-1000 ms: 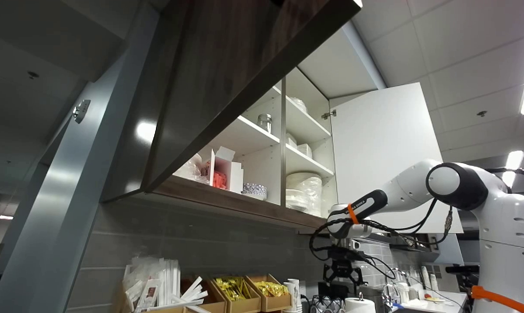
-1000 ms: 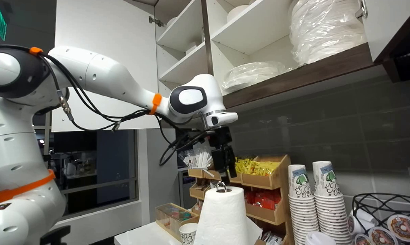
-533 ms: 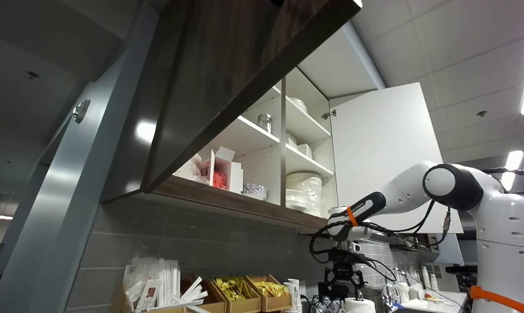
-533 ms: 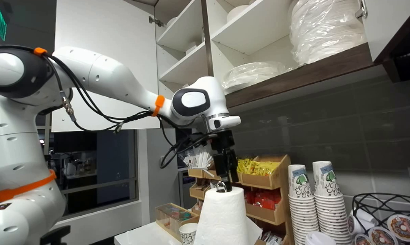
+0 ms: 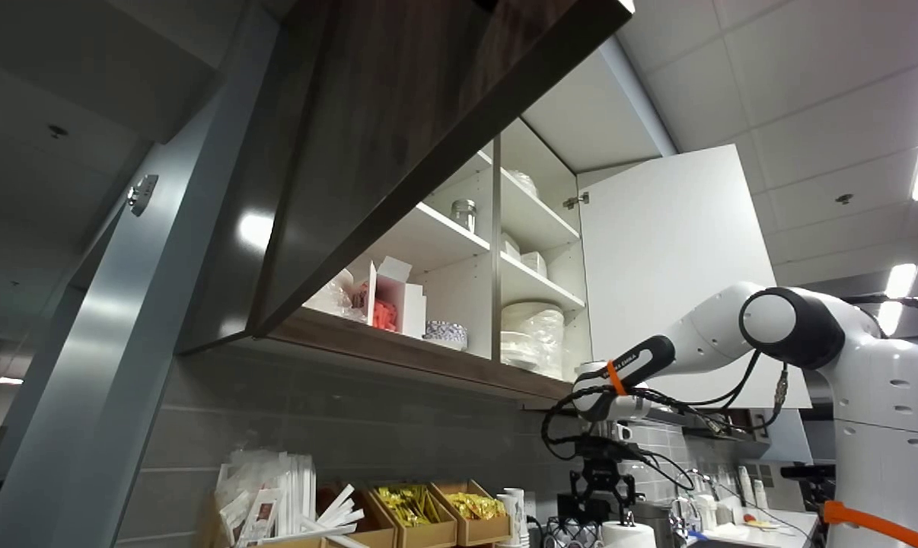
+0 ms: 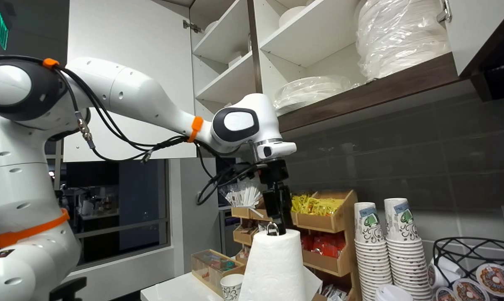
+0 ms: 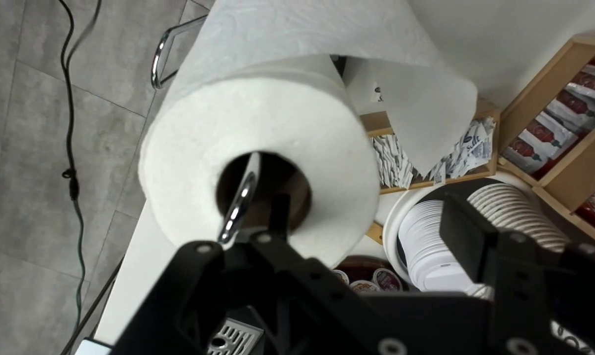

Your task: Remove the paper towel from the paper towel holder and put it on the counter

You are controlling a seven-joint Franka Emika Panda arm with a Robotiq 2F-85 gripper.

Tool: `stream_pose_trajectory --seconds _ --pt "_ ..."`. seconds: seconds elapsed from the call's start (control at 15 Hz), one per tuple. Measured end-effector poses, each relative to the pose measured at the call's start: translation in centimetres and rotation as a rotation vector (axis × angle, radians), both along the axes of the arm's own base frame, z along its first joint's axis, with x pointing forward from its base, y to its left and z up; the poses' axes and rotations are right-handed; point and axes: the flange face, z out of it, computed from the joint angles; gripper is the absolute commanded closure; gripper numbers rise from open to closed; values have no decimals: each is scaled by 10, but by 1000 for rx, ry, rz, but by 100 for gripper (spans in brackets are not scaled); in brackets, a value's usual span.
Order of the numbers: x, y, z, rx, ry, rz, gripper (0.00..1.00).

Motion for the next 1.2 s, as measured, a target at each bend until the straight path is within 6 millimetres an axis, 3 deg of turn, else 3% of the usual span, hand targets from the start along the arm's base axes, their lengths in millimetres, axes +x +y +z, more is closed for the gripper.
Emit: stream_pose_trajectory --seconds 0.33,0.4,0.47,0.87,1.07,1.2 --pt "2 7 -4 9 21 13 3" --pt "3 8 -4 10 24 16 24" --pt "3 9 -4 11 29 18 27" --pt "2 8 -8 1 54 26 76" --pt "0 7 -6 -11 66 32 96" --pt "0 6 -5 -15 69 37 95"
